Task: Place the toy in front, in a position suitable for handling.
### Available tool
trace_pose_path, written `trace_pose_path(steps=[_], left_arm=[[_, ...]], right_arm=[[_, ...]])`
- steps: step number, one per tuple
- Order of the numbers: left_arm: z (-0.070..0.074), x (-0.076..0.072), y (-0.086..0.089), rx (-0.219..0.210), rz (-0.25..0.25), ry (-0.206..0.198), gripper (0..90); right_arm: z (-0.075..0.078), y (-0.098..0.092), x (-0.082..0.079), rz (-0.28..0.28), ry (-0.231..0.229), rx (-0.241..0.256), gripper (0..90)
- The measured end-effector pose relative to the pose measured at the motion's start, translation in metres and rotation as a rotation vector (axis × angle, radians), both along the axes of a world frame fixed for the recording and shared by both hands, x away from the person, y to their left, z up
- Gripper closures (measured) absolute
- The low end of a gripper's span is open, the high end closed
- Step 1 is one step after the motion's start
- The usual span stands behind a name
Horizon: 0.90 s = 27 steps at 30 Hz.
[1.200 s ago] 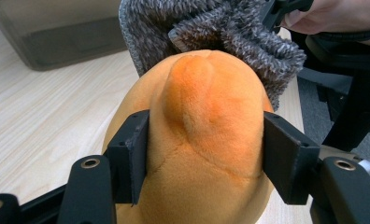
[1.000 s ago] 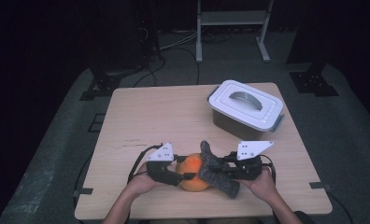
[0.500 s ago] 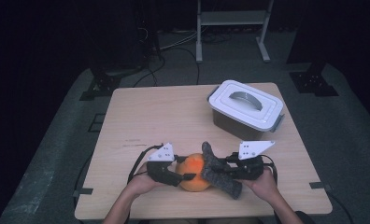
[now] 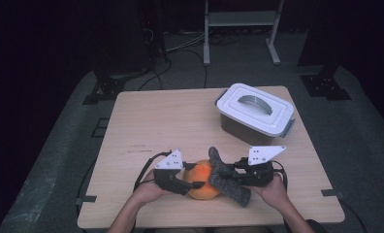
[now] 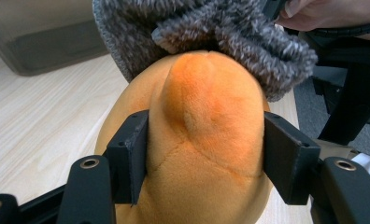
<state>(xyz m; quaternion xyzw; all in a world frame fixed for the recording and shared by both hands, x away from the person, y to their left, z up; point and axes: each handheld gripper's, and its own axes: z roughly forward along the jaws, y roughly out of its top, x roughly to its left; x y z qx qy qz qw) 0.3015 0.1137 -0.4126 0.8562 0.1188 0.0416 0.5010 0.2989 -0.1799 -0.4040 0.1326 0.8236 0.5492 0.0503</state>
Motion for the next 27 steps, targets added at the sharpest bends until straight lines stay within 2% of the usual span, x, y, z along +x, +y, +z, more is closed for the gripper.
trace_pose_path(steps=[8, 15, 24, 27], left_arm=[[0.000, -0.006, -0.008, 0.013, -0.024, -0.032, 38.0], [0.001, -0.016, -0.023, 0.063, -0.066, -0.092, 37.6], [0.001, -0.014, -0.022, 0.054, -0.061, -0.082, 36.6], [0.001, -0.014, -0.024, 0.057, -0.060, -0.083, 35.0]], right_arm=[[0.005, 0.007, -0.004, 0.021, -0.014, 0.018, 72.1], [0.010, 0.014, -0.009, 0.046, -0.040, 0.027, 72.1], [0.009, 0.012, -0.007, 0.037, -0.031, 0.028, 72.2], [0.011, 0.014, -0.009, 0.033, -0.042, 0.023, 72.2]])
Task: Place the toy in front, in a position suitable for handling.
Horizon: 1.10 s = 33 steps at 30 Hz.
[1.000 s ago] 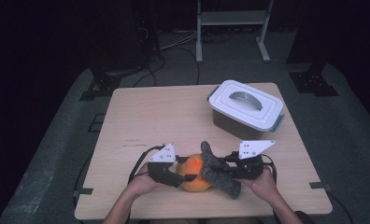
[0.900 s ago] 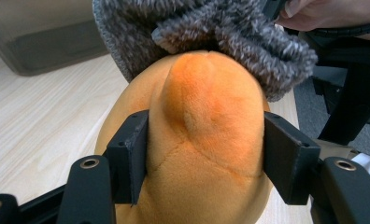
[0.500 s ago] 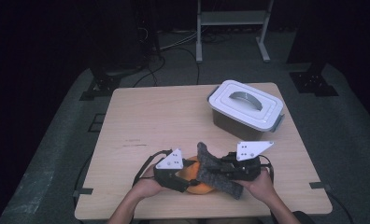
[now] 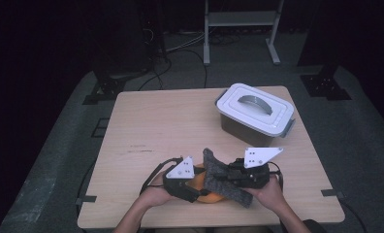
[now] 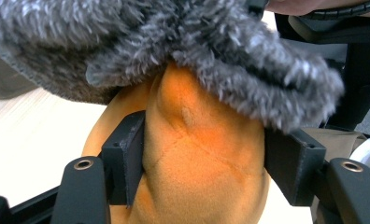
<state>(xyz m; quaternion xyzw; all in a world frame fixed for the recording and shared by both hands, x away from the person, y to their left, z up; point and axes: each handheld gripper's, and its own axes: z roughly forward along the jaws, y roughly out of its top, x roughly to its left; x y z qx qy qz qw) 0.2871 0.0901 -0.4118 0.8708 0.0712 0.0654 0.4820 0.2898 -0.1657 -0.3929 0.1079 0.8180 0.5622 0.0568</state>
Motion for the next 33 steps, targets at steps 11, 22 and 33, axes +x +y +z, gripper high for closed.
trace_pose_path(steps=[11, 22, 33], left_arm=[[-0.001, 0.008, 0.013, -0.034, 0.032, 0.024, 35.4], [-0.002, 0.018, 0.029, -0.080, 0.089, 0.084, 35.3], [-0.001, 0.011, 0.017, -0.055, 0.073, 0.046, 35.3]], right_arm=[[-0.006, -0.008, 0.003, -0.017, 0.011, -0.009, 72.8], [-0.012, -0.018, 0.009, -0.055, 0.026, -0.039, 72.7], [-0.006, -0.007, 0.003, -0.033, -0.008, -0.016, 72.7]])
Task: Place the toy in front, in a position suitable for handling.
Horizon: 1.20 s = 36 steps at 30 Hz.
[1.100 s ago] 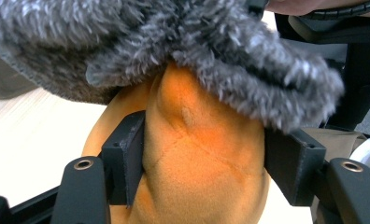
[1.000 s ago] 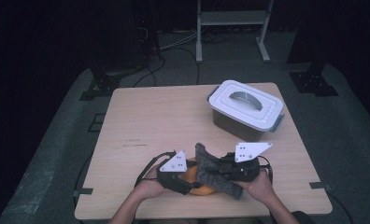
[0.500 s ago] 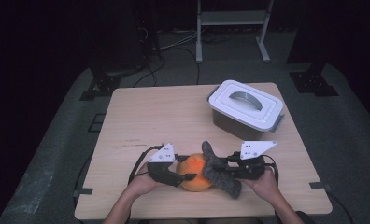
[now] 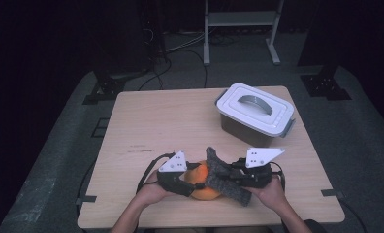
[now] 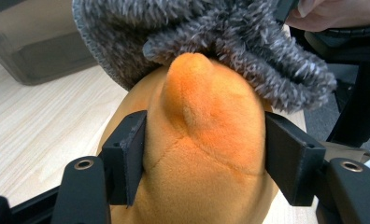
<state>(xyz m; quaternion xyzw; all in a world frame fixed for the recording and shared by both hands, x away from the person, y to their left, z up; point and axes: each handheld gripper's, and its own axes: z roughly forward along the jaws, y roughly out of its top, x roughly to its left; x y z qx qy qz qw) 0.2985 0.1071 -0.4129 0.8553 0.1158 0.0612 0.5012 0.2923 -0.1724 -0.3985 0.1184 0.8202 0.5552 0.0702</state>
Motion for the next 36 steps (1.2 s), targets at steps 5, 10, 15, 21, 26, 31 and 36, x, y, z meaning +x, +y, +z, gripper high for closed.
trace_pose_path(steps=[5, 10, 15, 21, 26, 31, 36], left_arm=[[0.001, 0.004, 0.005, -0.015, 0.032, 0.017, 35.3], [-0.001, 0.013, 0.016, -0.066, 0.098, 0.070, 35.3], [-0.002, 0.015, 0.016, -0.088, 0.132, 0.097, 35.3], [-0.001, 0.009, 0.006, -0.075, 0.136, 0.082, 34.9], [-0.001, 0.013, 0.009, -0.088, 0.162, 0.100, 34.8], [-0.002, 0.019, 0.019, -0.125, 0.212, 0.146, 34.3], [-0.003, 0.020, 0.020, -0.129, 0.202, 0.149, 34.2]], right_arm=[[-0.002, -0.004, 0.002, -0.013, 0.006, 0.001, 72.7], [-0.005, -0.010, 0.006, -0.039, 0.015, -0.012, 72.7], [-0.004, -0.009, 0.005, -0.047, 0.004, -0.012, 72.5], [-0.001, 0.000, 0.001, -0.027, -0.017, -0.010, 72.5], [-0.002, -0.002, 0.002, -0.031, -0.013, -0.014, 72.5], [-0.007, -0.009, 0.008, -0.054, 0.008, -0.032, 72.6], [-0.007, -0.011, 0.009, -0.065, 0.017, -0.023, 72.6]])
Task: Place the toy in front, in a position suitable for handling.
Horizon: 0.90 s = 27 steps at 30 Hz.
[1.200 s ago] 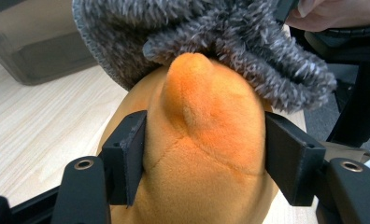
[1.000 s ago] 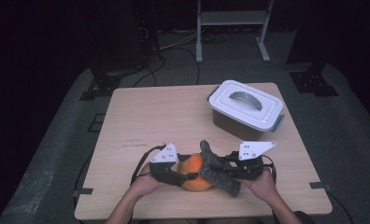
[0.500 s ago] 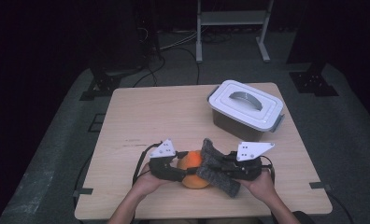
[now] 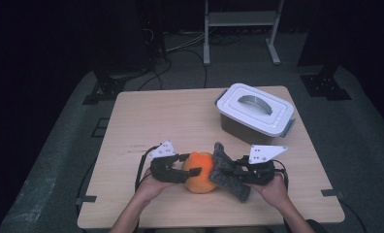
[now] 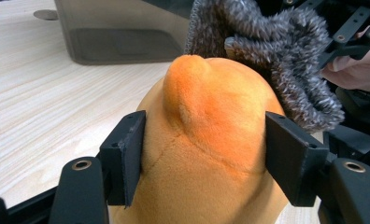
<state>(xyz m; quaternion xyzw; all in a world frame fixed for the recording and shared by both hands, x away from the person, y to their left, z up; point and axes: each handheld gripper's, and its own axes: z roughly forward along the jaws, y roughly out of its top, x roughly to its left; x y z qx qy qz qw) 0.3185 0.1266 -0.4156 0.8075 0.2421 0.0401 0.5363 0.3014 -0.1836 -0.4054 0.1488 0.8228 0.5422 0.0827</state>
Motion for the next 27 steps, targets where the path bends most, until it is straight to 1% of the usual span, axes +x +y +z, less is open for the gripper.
trace_pose_path(steps=[3, 6, 8, 9, 11, 13, 16, 19, 22, 23, 25, 27], left_arm=[[0.000, -0.002, -0.003, 0.009, -0.007, -0.005, 34.1], [0.001, -0.005, -0.007, 0.020, -0.031, -0.015, 33.9], [0.001, -0.006, -0.008, 0.032, -0.042, -0.028, 33.9], [0.002, -0.006, -0.008, 0.034, -0.039, -0.028, 33.9], [0.002, -0.005, -0.007, 0.029, -0.029, -0.023, 33.9], [0.002, -0.003, -0.004, 0.026, -0.023, -0.017, 33.8], [0.001, -0.002, -0.002, 0.013, -0.021, -0.006, 33.8], [0.000, -0.003, -0.004, 0.017, -0.038, -0.011, 33.8], [0.000, -0.006, -0.006, 0.031, -0.070, -0.029, 33.8], [0.000, -0.006, -0.007, 0.040, -0.078, -0.033, 33.8], [0.001, -0.007, -0.007, 0.048, -0.084, -0.038, 33.8], [0.002, -0.006, -0.006, 0.054, -0.087, -0.037, 33.9]], right_arm=[[0.002, 0.005, -0.004, 0.016, -0.012, 0.003, 72.6], [0.003, 0.011, -0.007, 0.032, -0.022, -0.003, 72.5], [0.004, 0.012, -0.008, 0.037, -0.026, -0.004, 72.6], [0.004, 0.011, -0.008, 0.038, -0.026, -0.005, 72.6], [0.003, 0.009, -0.007, 0.034, -0.024, -0.001, 72.6], [0.002, 0.007, -0.005, 0.019, -0.019, -0.015, 72.7], [-0.001, 0.001, -0.001, -0.002, 0.000, -0.012, 72.7], [0.000, -0.002, 0.000, -0.010, 0.005, 0.007, 72.7], [0.004, 0.001, -0.003, 0.003, -0.014, 0.020, 72.7], [0.004, 0.003, -0.004, 0.009, -0.018, 0.020, 72.7], [0.004, 0.006, -0.005, 0.018, -0.023, 0.002, 72.7], [0.002, 0.006, -0.005, 0.020, -0.017, -0.004, 72.8]])
